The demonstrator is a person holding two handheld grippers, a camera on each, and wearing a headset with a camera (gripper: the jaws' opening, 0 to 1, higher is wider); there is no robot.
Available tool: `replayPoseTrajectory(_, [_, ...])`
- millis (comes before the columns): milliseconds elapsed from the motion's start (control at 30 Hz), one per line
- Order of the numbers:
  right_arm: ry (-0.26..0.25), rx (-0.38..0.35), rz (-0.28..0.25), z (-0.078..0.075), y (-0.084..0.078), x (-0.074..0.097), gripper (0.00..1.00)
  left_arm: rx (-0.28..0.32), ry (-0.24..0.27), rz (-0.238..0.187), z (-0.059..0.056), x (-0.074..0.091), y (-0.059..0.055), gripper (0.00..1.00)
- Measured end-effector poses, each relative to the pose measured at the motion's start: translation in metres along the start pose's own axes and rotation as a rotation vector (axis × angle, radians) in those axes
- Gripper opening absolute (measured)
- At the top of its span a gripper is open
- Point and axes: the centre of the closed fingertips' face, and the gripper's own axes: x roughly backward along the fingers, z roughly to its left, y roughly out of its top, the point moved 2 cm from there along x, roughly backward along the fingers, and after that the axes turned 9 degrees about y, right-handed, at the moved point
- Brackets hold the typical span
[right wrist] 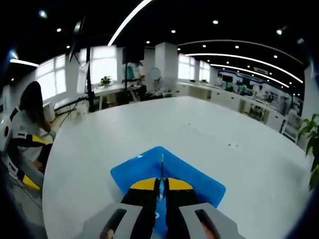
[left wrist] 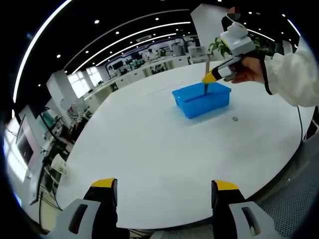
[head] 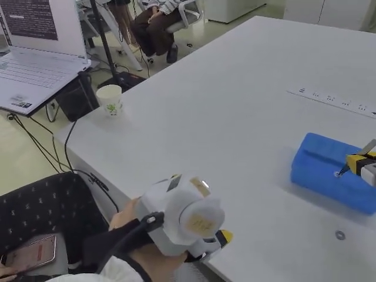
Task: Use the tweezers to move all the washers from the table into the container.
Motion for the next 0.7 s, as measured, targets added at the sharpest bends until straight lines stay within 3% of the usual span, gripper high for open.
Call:
replayPoseTrajectory(400, [0.005, 0.004, 0.041, 0.002, -0.016, -0.006, 0.02, 0.0, 0.001, 0.002, 0.0, 0.001, 0.0, 0.78])
replayPoseTrajectory(700, [0.004, 0.001, 0.04, 0.002, -0.022, -0.007, 0.02, -0.001, 0.002, 0.004, 0.001, 0.0, 0.0, 0.78])
